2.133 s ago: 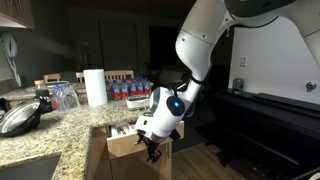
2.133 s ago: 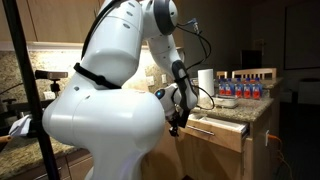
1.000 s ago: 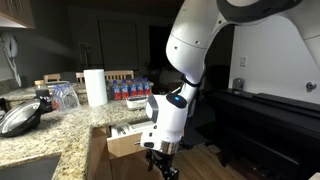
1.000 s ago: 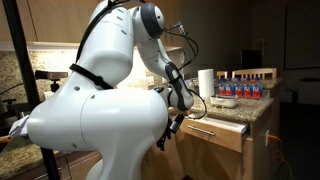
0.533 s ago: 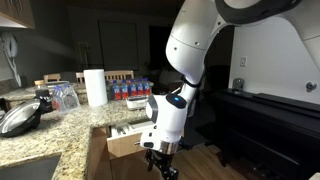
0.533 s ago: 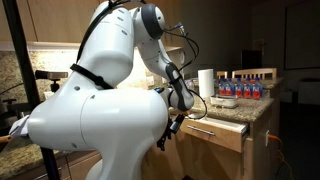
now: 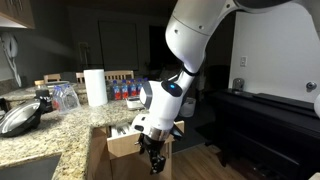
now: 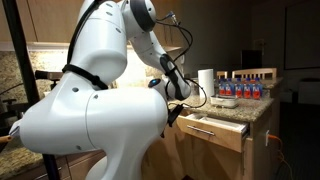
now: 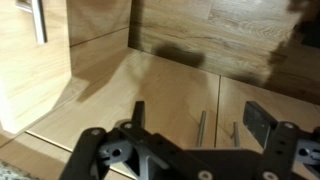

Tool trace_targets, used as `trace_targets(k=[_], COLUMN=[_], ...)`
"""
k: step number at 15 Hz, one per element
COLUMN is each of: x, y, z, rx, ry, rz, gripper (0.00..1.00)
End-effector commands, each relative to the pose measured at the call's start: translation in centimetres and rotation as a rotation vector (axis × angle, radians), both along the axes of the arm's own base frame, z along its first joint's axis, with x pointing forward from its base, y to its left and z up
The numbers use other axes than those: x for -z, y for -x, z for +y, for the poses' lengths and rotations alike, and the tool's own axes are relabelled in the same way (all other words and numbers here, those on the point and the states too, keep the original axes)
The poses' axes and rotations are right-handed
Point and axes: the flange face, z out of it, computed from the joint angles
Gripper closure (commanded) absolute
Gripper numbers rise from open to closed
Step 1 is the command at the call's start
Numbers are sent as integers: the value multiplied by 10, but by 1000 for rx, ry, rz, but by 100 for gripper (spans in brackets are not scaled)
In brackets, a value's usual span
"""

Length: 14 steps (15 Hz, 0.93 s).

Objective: Open the top drawer

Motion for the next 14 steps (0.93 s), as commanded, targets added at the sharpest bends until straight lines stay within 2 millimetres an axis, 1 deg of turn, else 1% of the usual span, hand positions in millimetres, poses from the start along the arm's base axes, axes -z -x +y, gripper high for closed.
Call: trace_targets(k=[1, 6, 9, 12, 13, 14], x=[-40, -98, -127, -148, -151, -145], y=[-4, -9, -24, -47, -51, -46], z=[-4, 22, 19, 3, 3, 4], rx=[185, 391, 519, 657, 692, 621], ry=[-61, -247, -337, -402, -407, -377], rz=[-58, -106, -139, -192, -246, -198], gripper=[0, 0, 0, 0, 0, 0])
